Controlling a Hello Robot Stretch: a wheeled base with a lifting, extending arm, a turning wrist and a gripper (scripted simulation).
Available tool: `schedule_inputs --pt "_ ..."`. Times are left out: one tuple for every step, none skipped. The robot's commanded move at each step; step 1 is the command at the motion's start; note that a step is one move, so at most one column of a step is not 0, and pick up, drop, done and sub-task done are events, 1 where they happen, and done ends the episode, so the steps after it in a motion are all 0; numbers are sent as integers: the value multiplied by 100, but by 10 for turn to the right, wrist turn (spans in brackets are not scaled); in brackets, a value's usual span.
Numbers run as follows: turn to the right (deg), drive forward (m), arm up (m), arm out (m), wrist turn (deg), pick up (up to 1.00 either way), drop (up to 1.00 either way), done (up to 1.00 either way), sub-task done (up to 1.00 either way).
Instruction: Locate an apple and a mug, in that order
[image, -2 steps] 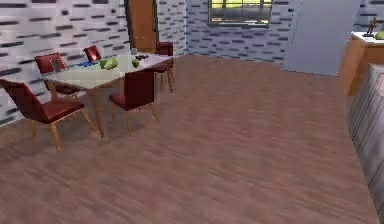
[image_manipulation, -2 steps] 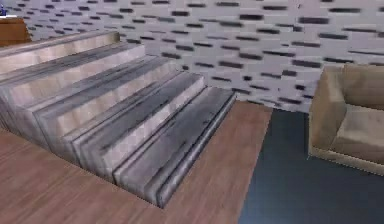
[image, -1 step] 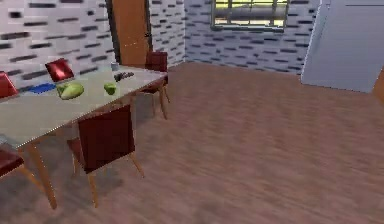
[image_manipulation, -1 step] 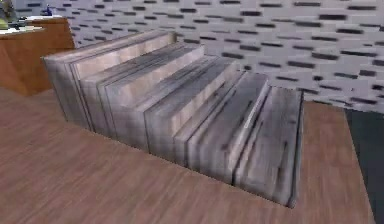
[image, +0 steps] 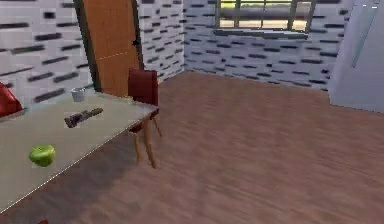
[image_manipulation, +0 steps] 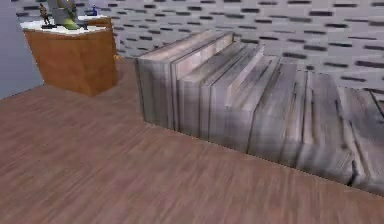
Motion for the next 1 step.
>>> schedule_inputs --pt "-240 0 0 0 0 0 0 0 0"
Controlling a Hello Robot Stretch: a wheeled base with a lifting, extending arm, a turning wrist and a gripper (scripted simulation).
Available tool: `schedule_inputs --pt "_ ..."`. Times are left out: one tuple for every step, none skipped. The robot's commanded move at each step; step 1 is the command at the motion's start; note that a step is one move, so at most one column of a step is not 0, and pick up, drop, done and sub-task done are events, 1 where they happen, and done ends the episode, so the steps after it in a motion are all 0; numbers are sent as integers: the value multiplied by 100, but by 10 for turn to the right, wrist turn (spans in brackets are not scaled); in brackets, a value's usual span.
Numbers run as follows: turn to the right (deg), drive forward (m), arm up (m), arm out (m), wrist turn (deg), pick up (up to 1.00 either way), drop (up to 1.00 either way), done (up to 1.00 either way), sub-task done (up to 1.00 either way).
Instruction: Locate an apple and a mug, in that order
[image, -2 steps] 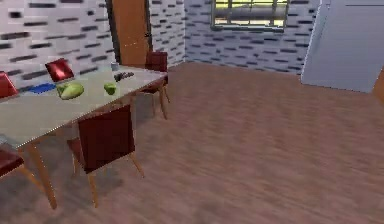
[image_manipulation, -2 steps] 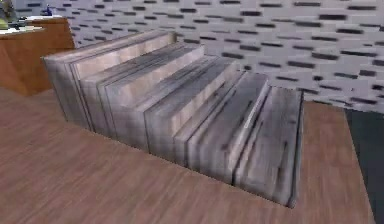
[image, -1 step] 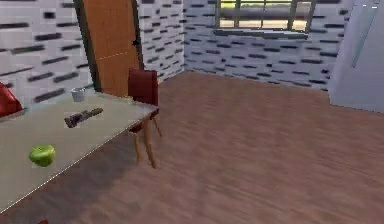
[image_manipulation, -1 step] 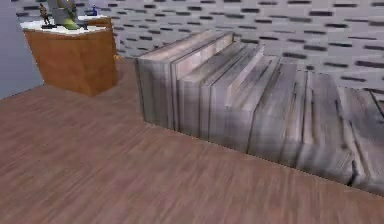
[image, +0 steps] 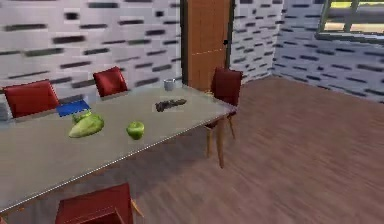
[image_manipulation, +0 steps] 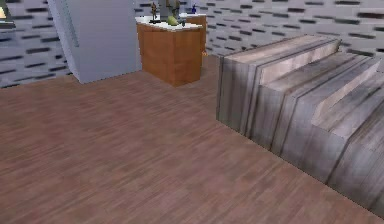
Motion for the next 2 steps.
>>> schedule_inputs --pt "0 5 0 0 0 0 0 0 0" --pt "-150 0 0 0 0 0 0 0 0"
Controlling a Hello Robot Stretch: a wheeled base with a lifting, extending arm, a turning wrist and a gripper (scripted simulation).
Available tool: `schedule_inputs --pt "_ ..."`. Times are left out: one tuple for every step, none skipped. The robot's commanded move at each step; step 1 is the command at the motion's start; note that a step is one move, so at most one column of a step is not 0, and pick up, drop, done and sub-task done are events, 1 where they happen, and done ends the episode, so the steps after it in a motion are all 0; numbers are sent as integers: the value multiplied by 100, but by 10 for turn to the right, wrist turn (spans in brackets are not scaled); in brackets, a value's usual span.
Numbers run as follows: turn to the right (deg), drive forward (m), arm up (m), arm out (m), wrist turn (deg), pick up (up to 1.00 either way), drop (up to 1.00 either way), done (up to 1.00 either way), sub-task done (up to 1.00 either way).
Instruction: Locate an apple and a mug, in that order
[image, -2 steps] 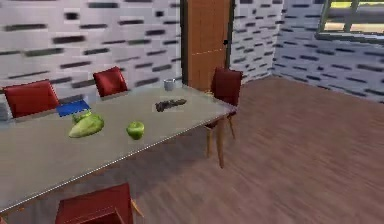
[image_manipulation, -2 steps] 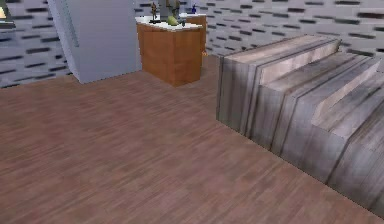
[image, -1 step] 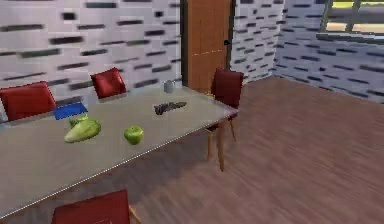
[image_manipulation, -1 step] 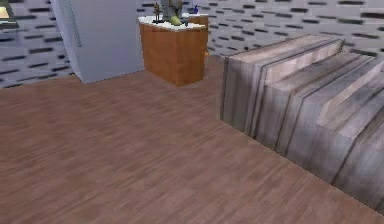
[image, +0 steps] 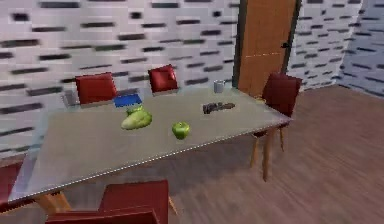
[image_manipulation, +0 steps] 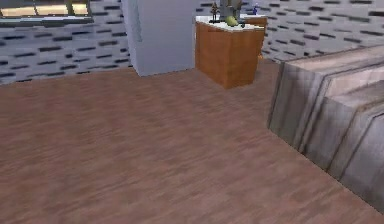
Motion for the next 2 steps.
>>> schedule_inputs --pt "0 0 0 0 0 0 0 0 100" --pt "450 0 0 0 0 0 0 0 0"
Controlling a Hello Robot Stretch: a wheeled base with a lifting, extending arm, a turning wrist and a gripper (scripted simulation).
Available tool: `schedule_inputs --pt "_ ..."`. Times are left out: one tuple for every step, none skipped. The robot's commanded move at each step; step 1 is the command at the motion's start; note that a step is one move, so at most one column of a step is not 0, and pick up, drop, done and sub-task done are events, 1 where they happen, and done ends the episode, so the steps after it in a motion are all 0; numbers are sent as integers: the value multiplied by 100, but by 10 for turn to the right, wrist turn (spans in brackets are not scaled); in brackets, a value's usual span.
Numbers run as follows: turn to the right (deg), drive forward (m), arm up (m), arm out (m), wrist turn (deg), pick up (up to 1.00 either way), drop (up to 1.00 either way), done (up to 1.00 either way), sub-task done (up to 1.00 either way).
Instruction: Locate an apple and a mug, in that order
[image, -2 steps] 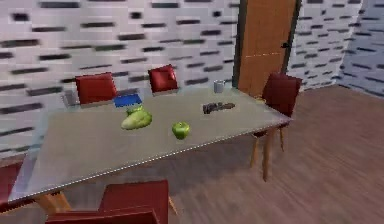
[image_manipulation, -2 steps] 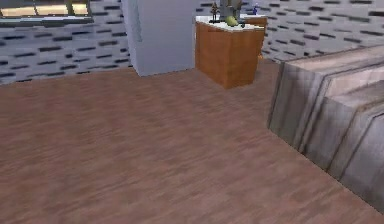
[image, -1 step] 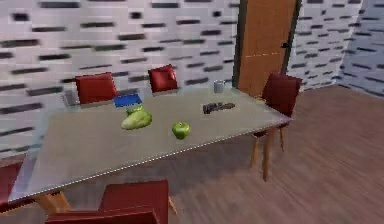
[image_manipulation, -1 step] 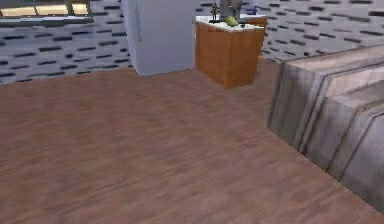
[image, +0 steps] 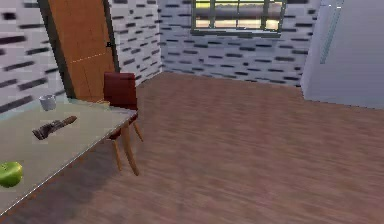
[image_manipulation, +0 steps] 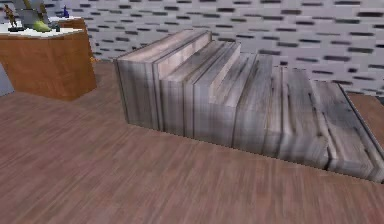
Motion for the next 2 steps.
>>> schedule_inputs --pt "90 0 0 0 0 0 0 0 0" --pt "0 100 0 0 0 0 0 0 0"
